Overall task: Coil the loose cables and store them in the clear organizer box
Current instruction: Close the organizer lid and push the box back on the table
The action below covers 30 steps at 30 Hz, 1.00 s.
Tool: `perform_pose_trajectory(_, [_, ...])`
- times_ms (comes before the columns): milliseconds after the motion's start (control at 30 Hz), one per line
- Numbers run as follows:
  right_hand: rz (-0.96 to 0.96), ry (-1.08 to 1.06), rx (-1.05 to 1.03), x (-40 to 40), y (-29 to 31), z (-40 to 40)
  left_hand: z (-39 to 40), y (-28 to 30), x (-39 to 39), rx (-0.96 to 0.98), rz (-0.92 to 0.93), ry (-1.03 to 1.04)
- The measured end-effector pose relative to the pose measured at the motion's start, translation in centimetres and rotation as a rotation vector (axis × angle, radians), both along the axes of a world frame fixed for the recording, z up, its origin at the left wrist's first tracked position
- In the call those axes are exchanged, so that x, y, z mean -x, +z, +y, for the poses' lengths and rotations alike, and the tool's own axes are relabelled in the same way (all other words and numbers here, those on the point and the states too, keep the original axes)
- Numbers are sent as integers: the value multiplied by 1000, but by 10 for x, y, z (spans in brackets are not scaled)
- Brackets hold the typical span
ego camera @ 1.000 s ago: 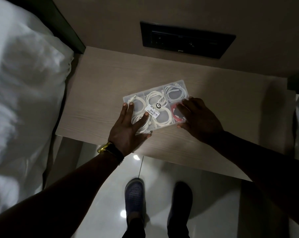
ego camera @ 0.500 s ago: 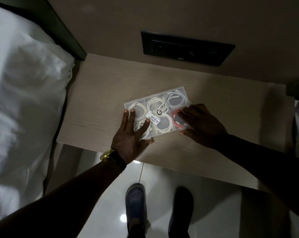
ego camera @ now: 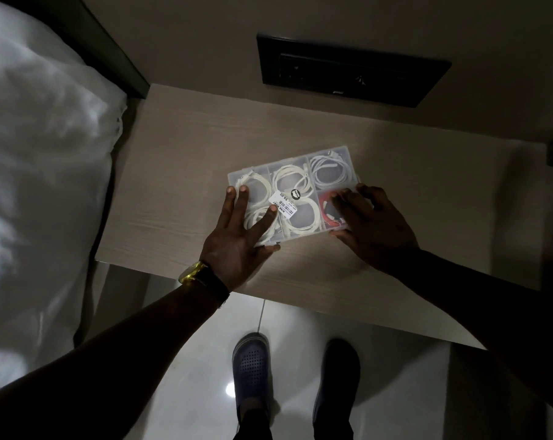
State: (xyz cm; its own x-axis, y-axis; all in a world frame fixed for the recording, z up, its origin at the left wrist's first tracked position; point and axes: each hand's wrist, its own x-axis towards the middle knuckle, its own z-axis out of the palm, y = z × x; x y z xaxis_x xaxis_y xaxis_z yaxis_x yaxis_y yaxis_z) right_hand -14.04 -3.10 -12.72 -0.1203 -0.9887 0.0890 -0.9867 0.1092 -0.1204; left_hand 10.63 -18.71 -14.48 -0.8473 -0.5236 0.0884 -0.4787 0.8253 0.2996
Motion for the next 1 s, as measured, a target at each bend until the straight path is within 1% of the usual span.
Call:
perform_pose_trajectory(100, [-33, -66, 14, 1, 2, -2, -14, 9, 11, -76, -44, -27])
perform_pose_trajectory(233, [-34, -213, 116, 0, 4, -9, -53, 27, 56, -212, -172, -37])
perform_pose_trajectory(367, [-95, -390, 23, 16, 2, -23, -75, 39, 102, -237, -296, -48])
perform_pose_trajectory(567, [-94, -359, -39, 50, 7, -44, -80, 43, 133, -242, -294, -12])
perform_pose_trajectory(700, [-116, -383, -66, 50, 11, -49, -85, 48, 134, -227, -335, -37])
perform_pose_trajectory(833, [-135, -413, -85, 42, 14, -52, -81, 53, 137, -239, -364, -11])
perform_pose_trajectory(900, [-140, -411, -106, 39, 18, -53, -79, 56, 137, -247, -398, -13])
perform_pose_trajectory(1000, [-178, -409, -230, 42, 37, -59, -72, 75, 134, -234, -511, -39])
